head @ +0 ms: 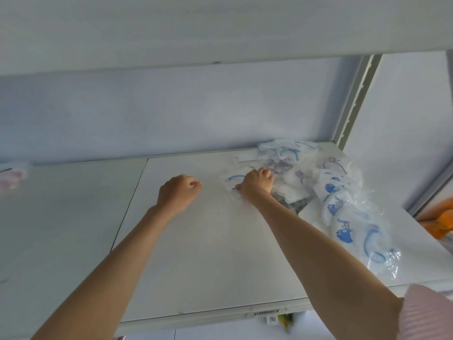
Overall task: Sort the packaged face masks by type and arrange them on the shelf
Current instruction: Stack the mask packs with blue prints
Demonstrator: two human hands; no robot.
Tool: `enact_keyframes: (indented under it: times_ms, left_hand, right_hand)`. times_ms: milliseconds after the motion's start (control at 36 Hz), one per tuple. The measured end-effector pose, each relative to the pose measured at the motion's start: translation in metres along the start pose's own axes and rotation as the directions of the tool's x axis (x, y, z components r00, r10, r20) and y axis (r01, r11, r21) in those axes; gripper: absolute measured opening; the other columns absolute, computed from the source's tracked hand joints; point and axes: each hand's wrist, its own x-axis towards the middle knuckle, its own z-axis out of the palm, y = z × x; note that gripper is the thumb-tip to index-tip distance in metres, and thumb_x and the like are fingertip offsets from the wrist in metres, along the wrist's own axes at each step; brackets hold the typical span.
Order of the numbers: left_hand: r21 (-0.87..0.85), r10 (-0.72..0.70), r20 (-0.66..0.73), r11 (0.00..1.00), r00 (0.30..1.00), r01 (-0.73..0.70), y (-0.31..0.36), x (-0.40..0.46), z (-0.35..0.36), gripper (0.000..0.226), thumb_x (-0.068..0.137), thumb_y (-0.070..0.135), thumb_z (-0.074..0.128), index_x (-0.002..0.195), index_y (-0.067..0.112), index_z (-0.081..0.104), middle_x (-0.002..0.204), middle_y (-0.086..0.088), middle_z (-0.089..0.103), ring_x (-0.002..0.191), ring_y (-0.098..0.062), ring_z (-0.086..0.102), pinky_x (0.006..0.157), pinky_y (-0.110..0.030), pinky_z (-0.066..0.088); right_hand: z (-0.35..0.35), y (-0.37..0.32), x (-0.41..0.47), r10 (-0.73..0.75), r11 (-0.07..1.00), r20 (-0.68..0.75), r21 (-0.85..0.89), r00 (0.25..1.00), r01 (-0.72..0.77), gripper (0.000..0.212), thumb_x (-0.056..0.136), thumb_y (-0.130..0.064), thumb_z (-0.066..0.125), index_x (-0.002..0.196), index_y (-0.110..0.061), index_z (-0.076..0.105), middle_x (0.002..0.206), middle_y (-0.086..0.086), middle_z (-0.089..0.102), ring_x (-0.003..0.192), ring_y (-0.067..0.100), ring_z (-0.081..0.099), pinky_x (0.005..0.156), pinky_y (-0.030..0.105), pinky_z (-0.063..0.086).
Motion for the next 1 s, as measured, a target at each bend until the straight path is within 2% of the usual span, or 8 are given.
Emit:
enact_keyframes:
  times_ms: [167, 278, 444, 528, 667, 750, 889, 1000]
  left_hand:
    - [-0.043, -0.017, 0.042, 0.999, 0.999, 0.018, -0.002, -0.001, 0.006, 0.034, 0.094, 0.040, 0.044, 0.089, 0.014, 0.066, 0.102, -0.003, 0.065, 0.095, -0.029, 0.059, 0.075, -0.031, 0.042]
    - [-0.146, -0.042, 0.089, 0.988, 0.995, 0.055, -0.002, -0.003, 0.010, 0.033, 0.095, 0.042, 0.046, 0.098, 0.019, 0.068, 0.104, 0.001, 0.067, 0.102, -0.025, 0.060, 0.078, -0.030, 0.043]
    - [-0.619, -0.090, 0.214, 0.758, 0.973, 0.206, 0.008, -0.001, 0.015, 0.057, 0.086, 0.062, 0.051, 0.122, 0.018, 0.060, 0.110, 0.000, 0.066, 0.105, -0.018, 0.061, 0.097, -0.039, 0.047]
    - [-0.785, -0.039, 0.264, 0.572, 0.964, 0.238, 0.017, -0.005, 0.018, 0.029, 0.097, 0.036, 0.055, 0.115, 0.013, 0.059, 0.104, -0.007, 0.066, 0.087, -0.017, 0.068, 0.081, -0.034, 0.053]
    - [-0.846, -0.020, 0.226, 0.492, 0.974, 0.206, 0.031, -0.011, 0.023, 0.006, 0.095, 0.014, 0.059, 0.095, 0.009, 0.062, 0.088, -0.009, 0.065, 0.058, -0.014, 0.070, 0.053, -0.020, 0.054]
    - [-0.869, -0.064, 0.150, 0.468, 0.987, 0.162, 0.037, -0.012, 0.024, 0.011, 0.097, 0.009, 0.054, 0.087, 0.009, 0.057, 0.083, -0.007, 0.062, 0.052, -0.011, 0.068, 0.048, -0.019, 0.053]
    - [-0.893, -0.088, 0.052, 0.441, 0.995, 0.086, 0.048, -0.010, 0.026, 0.011, 0.099, 0.009, 0.052, 0.089, 0.008, 0.056, 0.088, -0.004, 0.063, 0.052, -0.012, 0.069, 0.047, -0.019, 0.052]
    - [-0.887, -0.056, 0.048, 0.457, 0.997, 0.068, 0.062, -0.010, 0.029, 0.008, 0.098, 0.009, 0.052, 0.099, 0.001, 0.055, 0.088, -0.007, 0.064, 0.053, -0.013, 0.069, 0.047, -0.020, 0.052]
  right_hand:
    - [-0.001, 0.003, -0.002, 0.026, 0.987, 0.028, 0.161, 0.999, -0.030, 0.081, 0.079, -0.046, 0.071, 0.139, -0.003, 0.035, 0.140, 0.016, 0.040, 0.131, 0.032, 0.034, 0.105, 0.036, 0.031]
    - [-0.002, 0.006, -0.009, 0.012, 0.912, -0.027, 0.410, 1.000, 0.000, 0.066, 0.079, -0.029, 0.074, 0.132, -0.007, 0.040, 0.133, 0.013, 0.049, 0.124, 0.031, 0.046, 0.099, 0.036, 0.035]
    - [-0.001, -0.001, -0.035, -0.052, 0.395, -0.061, 0.915, 0.997, 0.076, 0.033, 0.080, -0.009, 0.073, 0.100, -0.011, 0.046, 0.083, 0.001, 0.049, 0.068, 0.012, 0.045, 0.048, 0.010, 0.033]
    - [0.005, -0.006, -0.050, -0.147, 0.203, -0.027, 0.978, 0.989, 0.056, 0.034, 0.080, -0.005, 0.073, 0.101, -0.010, 0.047, 0.079, -0.002, 0.052, 0.066, 0.007, 0.047, 0.051, 0.006, 0.039]
    - [0.009, 0.000, -0.054, -0.171, 0.237, 0.024, 0.971, 0.985, 0.018, 0.036, 0.083, -0.022, 0.073, 0.108, -0.011, 0.050, 0.086, 0.002, 0.057, 0.074, 0.016, 0.054, 0.060, 0.026, 0.044]
    - [-0.002, 0.021, -0.051, -0.158, 0.322, 0.031, 0.947, 0.987, 0.022, 0.047, 0.087, -0.029, 0.068, 0.126, -0.009, 0.050, 0.084, 0.000, 0.059, 0.069, 0.014, 0.057, 0.062, 0.023, 0.044]
    - [-0.043, 0.101, -0.035, 0.015, 0.746, -0.226, 0.651, 0.974, 0.140, 0.036, 0.091, -0.036, 0.059, 0.122, -0.016, 0.058, 0.104, 0.003, 0.063, 0.094, 0.020, 0.059, 0.080, 0.030, 0.047]
    - [-0.069, 0.176, -0.026, 0.175, 0.956, -0.278, 0.277, 0.945, -0.096, 0.046, 0.090, -0.047, 0.053, 0.124, -0.015, 0.059, 0.126, 0.011, 0.056, 0.117, 0.030, 0.049, 0.096, 0.039, 0.037]
